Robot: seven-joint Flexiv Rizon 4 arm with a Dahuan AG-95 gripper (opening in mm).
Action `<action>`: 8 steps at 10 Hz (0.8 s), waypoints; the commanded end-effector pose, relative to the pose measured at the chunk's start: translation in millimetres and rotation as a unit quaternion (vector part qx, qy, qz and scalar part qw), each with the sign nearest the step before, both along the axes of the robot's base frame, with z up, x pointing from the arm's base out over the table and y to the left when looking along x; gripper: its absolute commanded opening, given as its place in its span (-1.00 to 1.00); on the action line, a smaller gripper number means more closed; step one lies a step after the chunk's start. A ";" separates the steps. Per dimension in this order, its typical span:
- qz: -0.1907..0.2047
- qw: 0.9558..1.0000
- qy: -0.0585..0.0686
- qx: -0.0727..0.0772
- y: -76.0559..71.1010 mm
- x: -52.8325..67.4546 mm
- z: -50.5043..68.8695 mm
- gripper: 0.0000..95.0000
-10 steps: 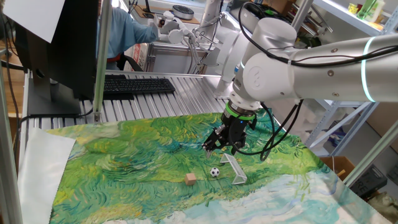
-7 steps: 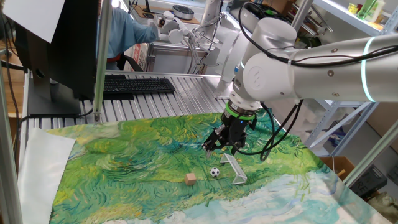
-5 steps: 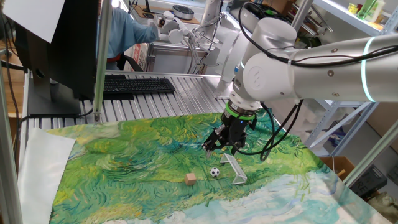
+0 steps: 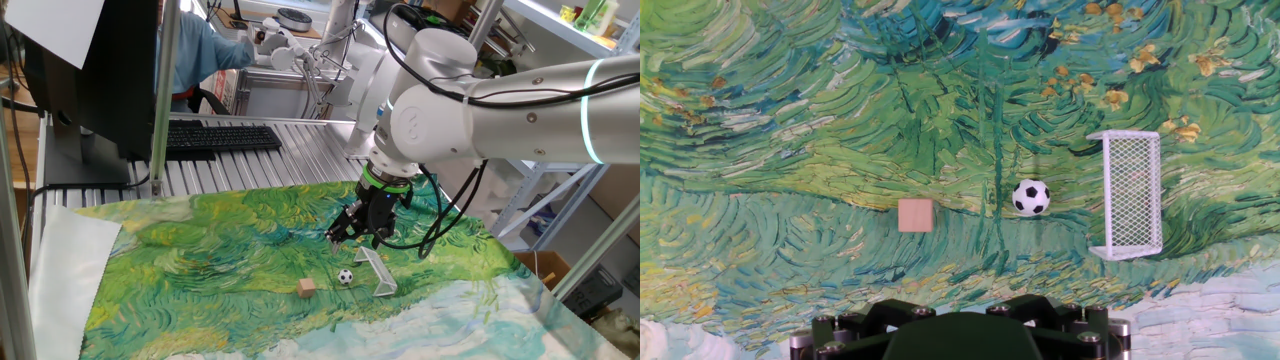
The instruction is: Pick up the small block on the left and move it to the right
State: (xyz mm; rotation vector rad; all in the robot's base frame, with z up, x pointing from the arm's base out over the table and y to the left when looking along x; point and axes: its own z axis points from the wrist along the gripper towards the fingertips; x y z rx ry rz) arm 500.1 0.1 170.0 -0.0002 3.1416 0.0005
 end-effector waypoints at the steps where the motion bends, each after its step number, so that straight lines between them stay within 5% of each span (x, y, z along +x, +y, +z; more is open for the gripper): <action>1: -0.091 0.996 -0.009 0.001 -0.1 -0.1 0.0 -1.00; 8: -0.104 0.995 -0.008 0.003 -0.1 -0.1 0.0 -1.00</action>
